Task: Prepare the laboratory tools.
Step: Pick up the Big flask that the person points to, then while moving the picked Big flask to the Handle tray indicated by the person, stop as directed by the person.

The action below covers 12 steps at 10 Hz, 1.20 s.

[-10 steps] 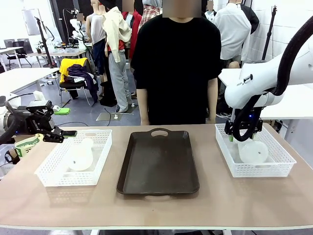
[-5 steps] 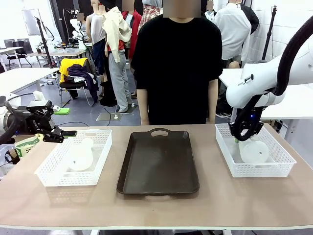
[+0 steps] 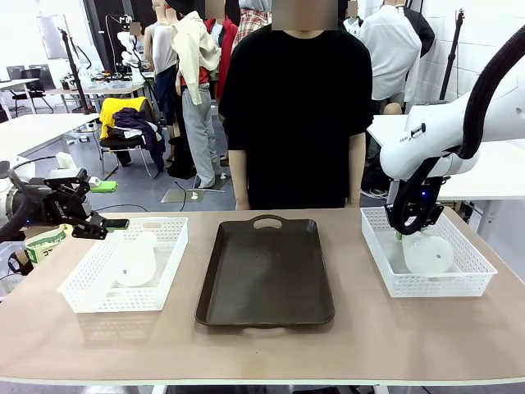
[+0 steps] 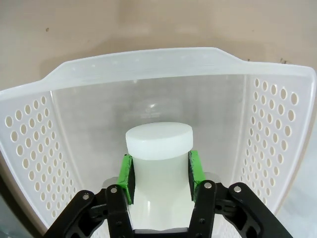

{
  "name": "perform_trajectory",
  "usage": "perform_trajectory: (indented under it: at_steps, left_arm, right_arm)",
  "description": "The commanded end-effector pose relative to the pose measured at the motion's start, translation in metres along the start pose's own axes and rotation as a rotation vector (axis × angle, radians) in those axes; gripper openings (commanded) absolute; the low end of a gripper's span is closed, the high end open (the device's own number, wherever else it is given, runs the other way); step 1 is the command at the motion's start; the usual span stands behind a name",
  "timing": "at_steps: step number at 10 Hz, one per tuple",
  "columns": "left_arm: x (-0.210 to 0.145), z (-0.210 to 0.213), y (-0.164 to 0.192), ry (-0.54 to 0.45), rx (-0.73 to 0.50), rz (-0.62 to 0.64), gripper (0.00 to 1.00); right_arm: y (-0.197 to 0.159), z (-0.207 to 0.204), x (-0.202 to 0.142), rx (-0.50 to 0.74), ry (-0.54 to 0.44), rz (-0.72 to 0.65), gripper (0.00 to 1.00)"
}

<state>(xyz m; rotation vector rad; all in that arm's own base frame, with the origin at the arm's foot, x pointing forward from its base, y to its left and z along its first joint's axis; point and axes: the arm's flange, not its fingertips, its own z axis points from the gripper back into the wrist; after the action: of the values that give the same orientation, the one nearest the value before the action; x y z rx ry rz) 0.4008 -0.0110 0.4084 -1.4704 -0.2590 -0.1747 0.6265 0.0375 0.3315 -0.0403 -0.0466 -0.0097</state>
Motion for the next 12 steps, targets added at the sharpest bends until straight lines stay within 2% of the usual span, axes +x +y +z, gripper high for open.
perform_trajectory:
  at_steps: [1,12]
  left_arm:
    - [-0.001,0.001,-0.002,-0.002,-0.007,-0.002,1.0]
    - [-0.001,0.001,-0.002,-0.002,-0.007,-0.002,1.0]
  right_arm:
    - [0.002,0.002,-0.004,-0.008,-0.02,-0.018,0.0]
    - [0.0,0.001,0.0,0.0,-0.003,0.0,0.0]
